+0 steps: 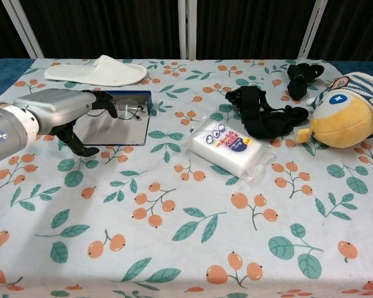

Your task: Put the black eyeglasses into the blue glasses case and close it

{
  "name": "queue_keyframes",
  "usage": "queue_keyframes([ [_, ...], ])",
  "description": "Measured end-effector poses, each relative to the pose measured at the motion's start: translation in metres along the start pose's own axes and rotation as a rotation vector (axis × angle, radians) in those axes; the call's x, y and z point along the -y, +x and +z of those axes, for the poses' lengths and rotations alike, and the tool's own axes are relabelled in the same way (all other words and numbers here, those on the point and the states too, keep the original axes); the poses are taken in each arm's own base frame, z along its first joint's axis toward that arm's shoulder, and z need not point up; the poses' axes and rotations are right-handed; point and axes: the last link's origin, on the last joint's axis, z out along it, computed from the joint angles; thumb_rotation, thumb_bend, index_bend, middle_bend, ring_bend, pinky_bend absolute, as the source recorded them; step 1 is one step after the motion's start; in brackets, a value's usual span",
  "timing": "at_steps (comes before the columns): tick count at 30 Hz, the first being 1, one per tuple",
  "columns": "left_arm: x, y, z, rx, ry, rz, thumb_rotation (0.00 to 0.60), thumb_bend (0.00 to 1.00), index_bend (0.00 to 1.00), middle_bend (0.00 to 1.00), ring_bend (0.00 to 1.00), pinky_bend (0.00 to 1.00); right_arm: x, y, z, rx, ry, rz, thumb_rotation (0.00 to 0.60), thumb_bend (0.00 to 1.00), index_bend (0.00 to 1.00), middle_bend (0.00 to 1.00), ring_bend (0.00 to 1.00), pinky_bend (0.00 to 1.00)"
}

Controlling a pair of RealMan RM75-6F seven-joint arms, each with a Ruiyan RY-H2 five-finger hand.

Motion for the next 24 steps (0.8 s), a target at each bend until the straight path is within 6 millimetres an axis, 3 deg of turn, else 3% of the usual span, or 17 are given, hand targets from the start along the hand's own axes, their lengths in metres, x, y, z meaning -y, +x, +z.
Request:
queue_keyframes([
  [11, -0.001, -0.001, 0.017, 0.038, 0.009, 0.080, 0.600, 0.27, 0.24, 0.00, 0.01, 0.16, -0.001, 0.001, 0.001, -0.008, -0.008, 0.001, 0.600, 0.24, 0.00, 0.00, 0.00, 0.00],
  [24, -0.001, -0.003, 0.027, 0.018, 0.029, 0.090, 0.600, 0.28, 0.44, 0.00, 0.01, 0.16, -0.004, -0.001, 0.000, 0.004, -0.012, 0.000, 0.600, 0.24, 0.00, 0.00, 0.00, 0.00],
])
